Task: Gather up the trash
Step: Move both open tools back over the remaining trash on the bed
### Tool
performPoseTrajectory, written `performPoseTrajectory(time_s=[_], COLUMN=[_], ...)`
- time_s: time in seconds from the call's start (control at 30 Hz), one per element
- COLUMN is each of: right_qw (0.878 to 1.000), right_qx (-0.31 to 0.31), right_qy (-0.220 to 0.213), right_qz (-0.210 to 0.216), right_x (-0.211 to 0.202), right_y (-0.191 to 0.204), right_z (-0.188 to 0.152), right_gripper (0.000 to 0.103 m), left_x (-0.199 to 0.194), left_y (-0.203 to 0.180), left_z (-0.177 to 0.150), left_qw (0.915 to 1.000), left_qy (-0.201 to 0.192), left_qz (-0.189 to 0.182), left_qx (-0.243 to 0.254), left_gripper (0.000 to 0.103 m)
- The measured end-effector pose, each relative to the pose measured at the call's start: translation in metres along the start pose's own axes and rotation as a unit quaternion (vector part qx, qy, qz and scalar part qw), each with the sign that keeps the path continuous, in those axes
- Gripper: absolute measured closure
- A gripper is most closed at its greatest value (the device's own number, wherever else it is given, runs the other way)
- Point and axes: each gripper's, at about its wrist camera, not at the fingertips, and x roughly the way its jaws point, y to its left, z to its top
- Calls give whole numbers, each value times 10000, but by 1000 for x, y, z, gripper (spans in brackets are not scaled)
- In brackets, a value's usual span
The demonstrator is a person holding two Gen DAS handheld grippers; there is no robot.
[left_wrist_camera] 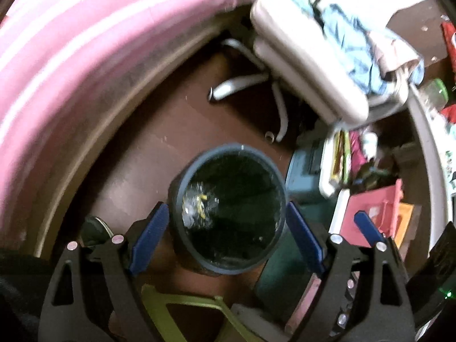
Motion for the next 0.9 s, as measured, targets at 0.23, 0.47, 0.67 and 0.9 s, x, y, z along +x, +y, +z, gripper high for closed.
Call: performPoseTrajectory(time_s=[0.23, 0.47, 0.67, 0.9], right_qw=[9976, 9843, 9640, 9427], right_qx=[-228, -742, -1211, -1724], right_qy=[-440, -966, -1179, -1147], right_qz=[477, 1277, 2054, 2617], right_x=[-44, -92, -120, -136], right_y=[40, 109, 177, 245], right_z=[40, 80, 101, 98], right_gripper=[14, 13, 13, 13], left_x=[-94, -193, -262, -312], left_y=[21, 56, 100, 160], left_z=[1, -8, -31, -62], left_qw=[9945, 9758, 9531, 9296], left_qy=[-978, -1957, -2545, -2937], left_qz=[297, 910, 1438, 1568], left_qx=[-214, -351, -783, -1581], left_gripper=[21, 18, 18, 17])
